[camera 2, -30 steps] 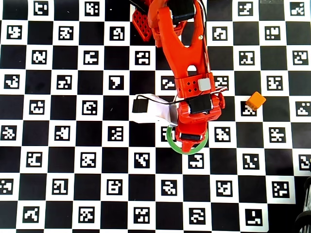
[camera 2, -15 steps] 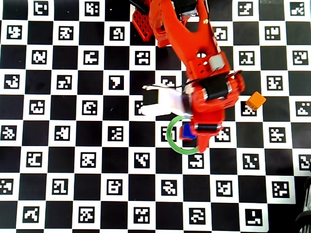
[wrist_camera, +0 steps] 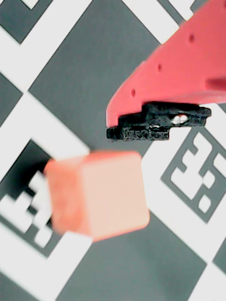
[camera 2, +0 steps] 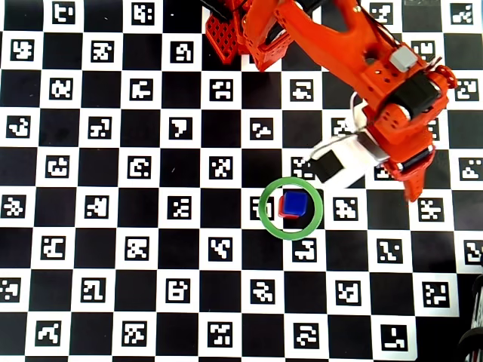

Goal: Grab the red cube then put it in the green circle then put the blue cube on top and finally the orange cube on top

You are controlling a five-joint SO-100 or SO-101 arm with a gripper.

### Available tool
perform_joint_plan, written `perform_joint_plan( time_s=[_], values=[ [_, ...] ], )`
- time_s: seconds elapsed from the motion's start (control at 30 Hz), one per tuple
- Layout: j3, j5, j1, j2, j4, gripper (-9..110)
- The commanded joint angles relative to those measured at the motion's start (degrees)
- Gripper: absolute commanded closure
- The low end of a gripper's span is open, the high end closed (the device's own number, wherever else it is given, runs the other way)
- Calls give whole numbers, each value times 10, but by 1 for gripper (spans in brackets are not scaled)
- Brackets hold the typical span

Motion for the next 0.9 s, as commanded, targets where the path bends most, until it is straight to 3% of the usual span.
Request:
perform_joint_plan(
  time_s=[0.0, 0.87],
  values=[
    [-29, -2, -21, 3, -19, 57],
    [197, 9, -69, -45, -239, 57]
  ],
)
